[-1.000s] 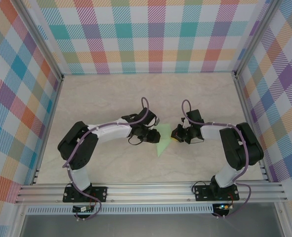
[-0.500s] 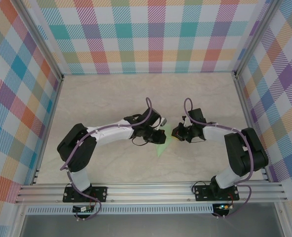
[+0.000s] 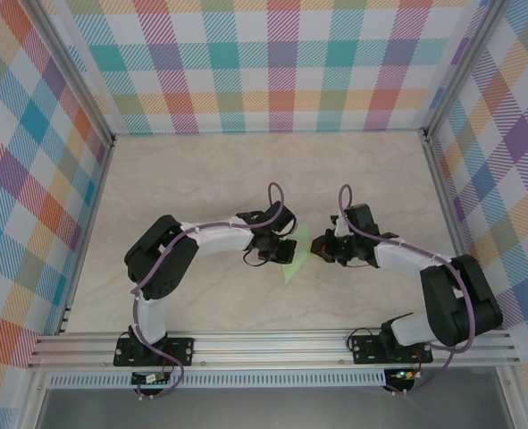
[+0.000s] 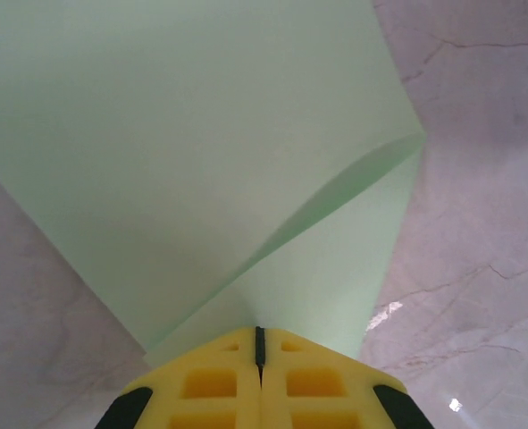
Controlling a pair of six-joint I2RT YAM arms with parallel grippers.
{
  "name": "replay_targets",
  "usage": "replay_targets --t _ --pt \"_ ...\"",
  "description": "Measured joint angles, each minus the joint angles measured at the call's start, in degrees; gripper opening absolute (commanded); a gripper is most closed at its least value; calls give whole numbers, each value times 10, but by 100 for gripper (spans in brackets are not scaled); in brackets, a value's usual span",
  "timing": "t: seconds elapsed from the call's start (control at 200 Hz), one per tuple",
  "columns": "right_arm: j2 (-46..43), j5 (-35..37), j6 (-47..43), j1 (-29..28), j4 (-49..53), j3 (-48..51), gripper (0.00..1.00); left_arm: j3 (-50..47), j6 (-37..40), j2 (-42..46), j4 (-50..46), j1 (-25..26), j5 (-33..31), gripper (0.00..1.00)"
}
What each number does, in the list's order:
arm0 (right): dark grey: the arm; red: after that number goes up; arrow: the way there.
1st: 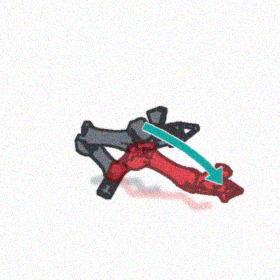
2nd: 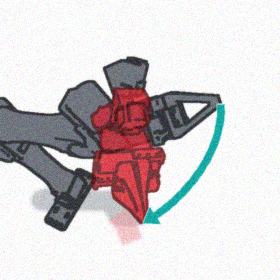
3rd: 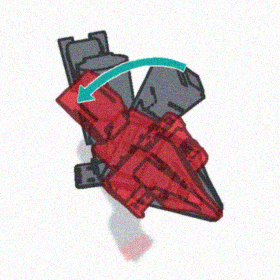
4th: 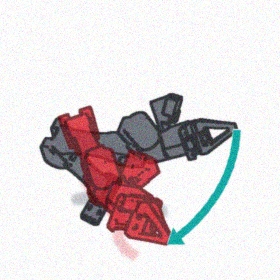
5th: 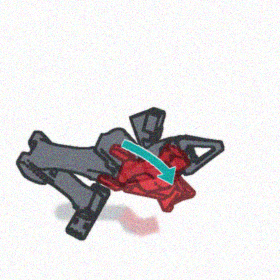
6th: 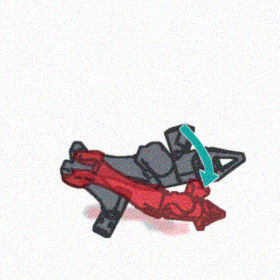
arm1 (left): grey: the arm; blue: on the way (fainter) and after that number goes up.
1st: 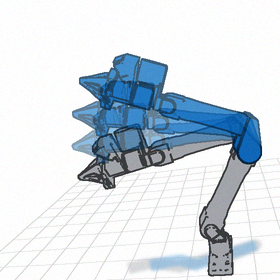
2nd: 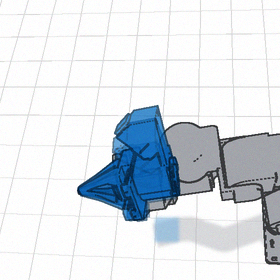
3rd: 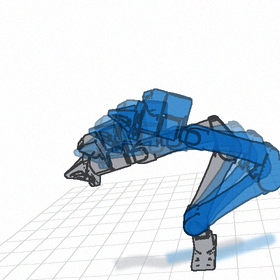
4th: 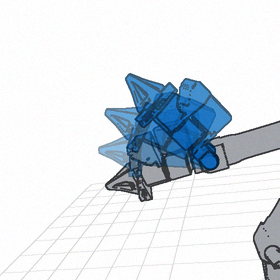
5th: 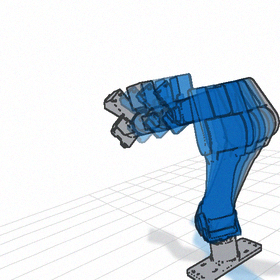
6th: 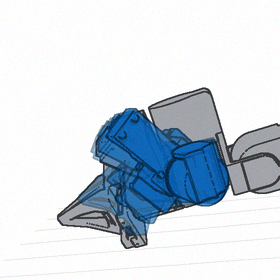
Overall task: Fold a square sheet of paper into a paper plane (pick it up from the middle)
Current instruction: Third fold the triangle at the center of the table.
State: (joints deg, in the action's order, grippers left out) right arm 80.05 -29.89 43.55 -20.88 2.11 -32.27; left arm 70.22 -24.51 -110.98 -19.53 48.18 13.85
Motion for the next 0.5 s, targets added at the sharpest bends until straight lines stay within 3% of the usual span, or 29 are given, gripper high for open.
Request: replay_targets --t 0.185,0.5 --pt "-11 1 37 -48 -31 51 0 -1 0 -1 2 0 1 0" --pt "-12 36 92 -158 -90 57 0 -3 1 -5 4 0 4 0"
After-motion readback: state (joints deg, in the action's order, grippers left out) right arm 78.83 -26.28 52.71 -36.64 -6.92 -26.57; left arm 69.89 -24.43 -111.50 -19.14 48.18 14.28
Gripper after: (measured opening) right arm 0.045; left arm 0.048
